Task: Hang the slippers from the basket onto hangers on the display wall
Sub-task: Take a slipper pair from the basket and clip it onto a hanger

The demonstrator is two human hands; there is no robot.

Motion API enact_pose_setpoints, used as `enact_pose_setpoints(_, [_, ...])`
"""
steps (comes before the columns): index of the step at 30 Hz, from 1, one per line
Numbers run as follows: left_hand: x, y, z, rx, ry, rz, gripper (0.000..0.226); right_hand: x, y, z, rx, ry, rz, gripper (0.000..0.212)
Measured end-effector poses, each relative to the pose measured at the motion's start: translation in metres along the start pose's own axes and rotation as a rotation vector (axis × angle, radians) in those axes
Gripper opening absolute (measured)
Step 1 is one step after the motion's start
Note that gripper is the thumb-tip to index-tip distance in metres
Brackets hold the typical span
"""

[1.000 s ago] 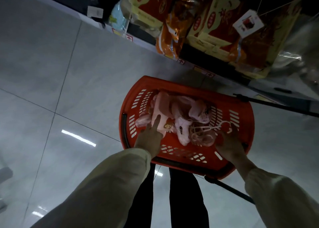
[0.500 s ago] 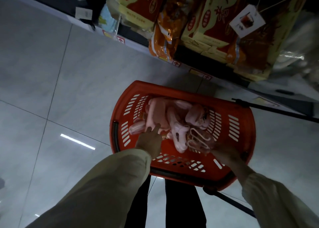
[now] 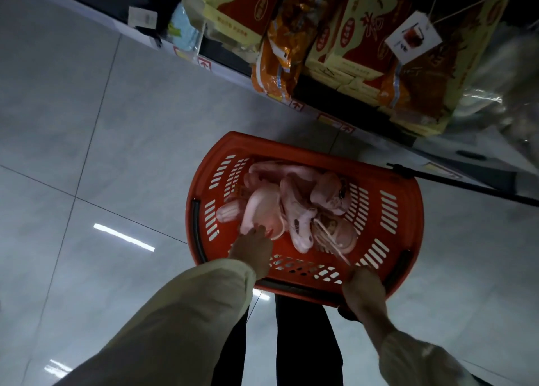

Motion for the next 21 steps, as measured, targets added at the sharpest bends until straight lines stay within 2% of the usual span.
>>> enact_pose_setpoints(3, [-0.002,-0.021,-0.01,-0.111,-0.006,0.012,0.047,0.009,-0.035,0.002,-0.118,0.072,-0.072,0.01])
enact_pose_setpoints(8, [-0.014,-0.064,-0.045,-0.271,0.014,0.002,0.053,0.015,-0.086,-0.003,-0.186,0.285,0.021,0.029])
enact_pose_setpoints(11, [-0.023,-0.089,-0.063,-0.263,0.007,-0.026,0.062,0.018,-0.103,-0.006,-0.145,0.266,0.045,0.038])
enact_pose_setpoints(16, [-0.039,-0.134,-0.086,-0.208,0.019,-0.067,0.081,0.006,-0.108,-0.005,-0.073,0.372,0.07,0.04])
enact_pose_setpoints(18, [-0.045,-0.152,-0.096,-0.192,0.033,-0.065,0.089,0.009,-0.116,-0.024,-0.102,0.419,0.058,0.034])
enact_pose_setpoints(21, [-0.053,-0.18,-0.114,-0.189,0.071,-0.058,0.095,0.018,-0.138,-0.06,-0.143,0.484,0.008,0.038])
Point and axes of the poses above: each hand's wrist, its own y-axis towards the middle knuckle, its own z-axis out of the palm, x = y × z, the point moved 10 cm from there along y, towards the middle knuckle, and after that the axes turned 4 degrees about -z, right-handed, at the moved point
